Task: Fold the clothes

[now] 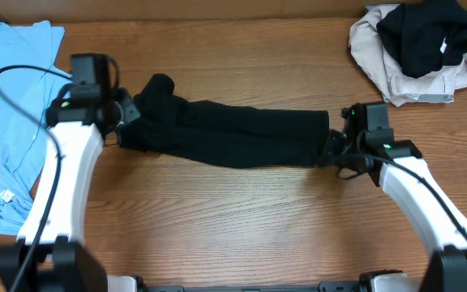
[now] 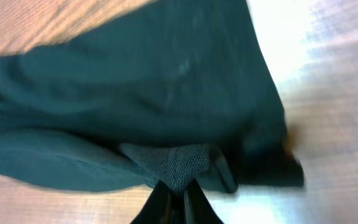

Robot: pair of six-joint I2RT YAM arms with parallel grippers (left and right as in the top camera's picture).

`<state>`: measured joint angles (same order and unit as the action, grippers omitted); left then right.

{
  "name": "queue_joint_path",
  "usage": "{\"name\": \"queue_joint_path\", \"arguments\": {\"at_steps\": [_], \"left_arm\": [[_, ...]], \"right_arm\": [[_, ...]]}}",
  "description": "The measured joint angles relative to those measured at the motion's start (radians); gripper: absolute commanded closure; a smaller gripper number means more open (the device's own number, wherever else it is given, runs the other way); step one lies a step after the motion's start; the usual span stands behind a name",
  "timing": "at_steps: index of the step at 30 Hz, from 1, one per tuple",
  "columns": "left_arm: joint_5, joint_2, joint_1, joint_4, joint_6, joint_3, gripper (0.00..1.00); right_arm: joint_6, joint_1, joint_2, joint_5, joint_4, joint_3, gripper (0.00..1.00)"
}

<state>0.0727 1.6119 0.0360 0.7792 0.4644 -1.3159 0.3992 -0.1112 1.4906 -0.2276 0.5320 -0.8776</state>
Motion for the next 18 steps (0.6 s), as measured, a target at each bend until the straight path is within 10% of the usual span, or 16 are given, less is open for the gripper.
{"name": "queue_joint_path", "arguments": {"at_steps": [3, 9, 18], "left_arm": [[0.017, 0.100, -0.011, -0.040, 0.001, 0.000, 0.46], [0.034, 0.193, -0.010, -0.043, -0.010, 0.000, 0.00], [0.052, 0.193, -0.010, 0.081, -0.052, -0.099, 0.00]], "right_arm": [[-0.013, 0.000, 0.077, 0.004, -0.079, -0.001, 0.02], [-0.048, 0.000, 0.109, 0.050, -0.084, -0.001, 0.00], [-0.085, 0.000, 0.222, 0.054, -0.121, -0.023, 0.06]]}}
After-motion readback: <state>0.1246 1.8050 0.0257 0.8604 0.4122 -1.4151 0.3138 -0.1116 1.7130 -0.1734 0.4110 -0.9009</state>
